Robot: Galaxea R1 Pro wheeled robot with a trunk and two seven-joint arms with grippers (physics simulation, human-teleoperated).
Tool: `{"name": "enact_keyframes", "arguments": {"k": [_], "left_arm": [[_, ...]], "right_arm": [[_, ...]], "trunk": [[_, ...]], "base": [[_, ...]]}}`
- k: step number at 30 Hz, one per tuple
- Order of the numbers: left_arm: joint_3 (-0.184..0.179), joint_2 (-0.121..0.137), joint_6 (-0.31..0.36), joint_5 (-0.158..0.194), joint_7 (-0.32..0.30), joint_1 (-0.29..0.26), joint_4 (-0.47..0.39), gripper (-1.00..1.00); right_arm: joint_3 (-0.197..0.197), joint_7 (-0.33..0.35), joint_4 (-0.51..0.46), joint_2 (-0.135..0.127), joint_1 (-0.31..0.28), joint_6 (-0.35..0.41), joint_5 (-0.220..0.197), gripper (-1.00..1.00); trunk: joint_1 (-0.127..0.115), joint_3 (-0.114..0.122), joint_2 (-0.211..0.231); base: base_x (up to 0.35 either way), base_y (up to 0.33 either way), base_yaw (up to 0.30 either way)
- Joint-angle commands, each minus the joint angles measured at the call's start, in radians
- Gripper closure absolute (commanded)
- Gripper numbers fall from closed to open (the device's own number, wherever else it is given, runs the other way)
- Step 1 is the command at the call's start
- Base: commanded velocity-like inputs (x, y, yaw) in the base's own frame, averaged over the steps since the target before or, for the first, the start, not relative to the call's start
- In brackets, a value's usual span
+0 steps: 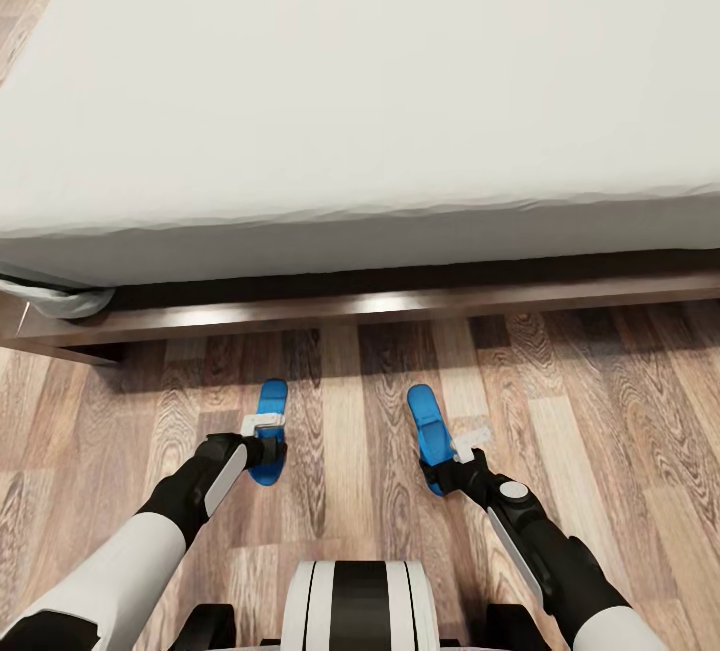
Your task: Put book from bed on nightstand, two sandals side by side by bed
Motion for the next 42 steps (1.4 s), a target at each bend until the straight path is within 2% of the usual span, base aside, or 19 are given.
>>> {"name": "enact_keyframes", "arguments": {"k": [1,3,22,30,35,40,42], "left_arm": [[-0.007,0.002,-0.035,0.028,-0.027,0.0,0.038,-1.0],[-0.007,0.002,-0.035,0.028,-0.027,0.0,0.036,-1.0],[-0.008,0.005,-0.035,0.023,-0.025,0.0,0.012,-1.0],[-0.01,0.006,-0.035,0.025,-0.026,0.0,0.003,-1.0],[-0.01,0.002,-0.037,0.027,-0.027,0.0,0.003,-1.0],[-0.01,0.002,-0.038,0.027,-0.027,0.0,0.004,-1.0],[-0.01,0.001,-0.039,0.027,-0.027,0.0,0.004,-1.0]], "right_arm": [[0.002,0.002,-0.002,-0.001,0.0,0.006,-0.005,1.0],[0.001,0.002,-0.002,-0.001,0.0,0.006,-0.005,1.0],[0.004,-0.002,0.006,0.004,0.0,0.012,-0.008,1.0],[-0.002,-0.013,0.024,0.006,-0.003,0.112,-0.015,1.0],[-0.003,-0.088,0.12,0.033,-0.012,0.127,-0.022,1.0],[-0.01,-0.104,0.131,0.043,-0.016,0.129,-0.022,1.0],[-0.015,-0.119,0.126,0.073,-0.017,0.129,-0.022,1.0]], "trunk": [[0.001,-0.001,0.0],[0.001,-0.001,0.0],[-0.008,0.073,0.004],[-0.012,0.104,0.006],[-0.014,0.123,0.007],[-0.016,0.142,0.009],[-0.017,0.15,0.009]], "base": [[0.0,0.0,0.0],[0.0,0.0,0.0],[0.0,0.0,0.0],[0.0,0.0,0.0],[0.0,0.0,0.0],[0.0,0.0,0.0],[0.0,0.0,0.0]]}}
